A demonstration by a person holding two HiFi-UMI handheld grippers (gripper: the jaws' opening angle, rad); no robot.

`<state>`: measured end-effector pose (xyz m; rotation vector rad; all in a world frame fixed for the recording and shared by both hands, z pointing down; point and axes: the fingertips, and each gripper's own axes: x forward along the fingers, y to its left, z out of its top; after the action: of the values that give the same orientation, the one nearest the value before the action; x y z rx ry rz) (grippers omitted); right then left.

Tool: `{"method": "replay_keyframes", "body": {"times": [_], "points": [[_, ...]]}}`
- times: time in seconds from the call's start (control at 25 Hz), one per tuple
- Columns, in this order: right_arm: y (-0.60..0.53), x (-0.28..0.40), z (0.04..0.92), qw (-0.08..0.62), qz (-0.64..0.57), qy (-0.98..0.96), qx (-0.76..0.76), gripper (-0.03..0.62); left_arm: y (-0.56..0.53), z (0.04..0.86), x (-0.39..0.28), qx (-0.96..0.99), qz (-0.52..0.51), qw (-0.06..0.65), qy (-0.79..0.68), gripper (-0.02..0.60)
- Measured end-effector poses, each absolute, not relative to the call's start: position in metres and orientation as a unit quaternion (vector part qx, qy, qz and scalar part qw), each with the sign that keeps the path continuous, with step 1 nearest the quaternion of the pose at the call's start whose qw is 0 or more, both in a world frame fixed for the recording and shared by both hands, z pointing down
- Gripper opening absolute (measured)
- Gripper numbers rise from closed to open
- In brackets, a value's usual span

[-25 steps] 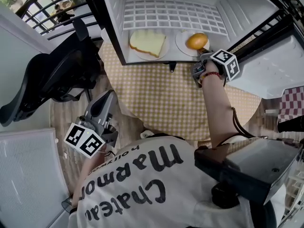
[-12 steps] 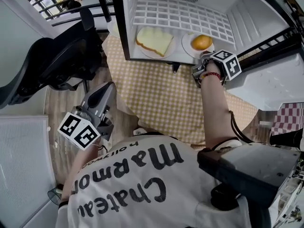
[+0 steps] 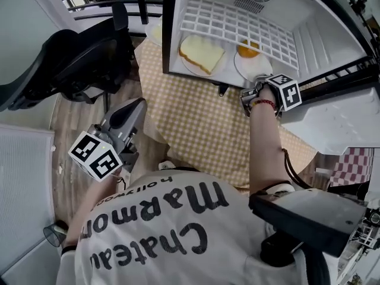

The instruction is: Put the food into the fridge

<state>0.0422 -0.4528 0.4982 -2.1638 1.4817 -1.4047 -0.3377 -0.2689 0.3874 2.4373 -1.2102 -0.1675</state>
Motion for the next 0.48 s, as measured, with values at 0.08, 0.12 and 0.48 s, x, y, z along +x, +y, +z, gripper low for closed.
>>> {"method": "replay_keyframes", "body": {"times": [0.08,0.12,0.48], "points": [[-0.4542,0.0442,0.4943,0.06,-0.439,0.507,-0.739,0.089,-0.267,0.3879,-0.3385,0.874,-0.06,0.206,-0.436,0.005],[-0.4544,0.0448,0.493,0.045,-0.423,0.512,-0.746,0.104,-0.2659,0.388,-0.3387,0.874,-0.06,0.206,-0.435,0.005],[-0.451,0.052,0.4948,-0.015,-0.369,0.512,-0.776,0.146,-0.2623,0.3858,-0.3391,0.875,-0.058,0.202,-0.436,0.005]]}}
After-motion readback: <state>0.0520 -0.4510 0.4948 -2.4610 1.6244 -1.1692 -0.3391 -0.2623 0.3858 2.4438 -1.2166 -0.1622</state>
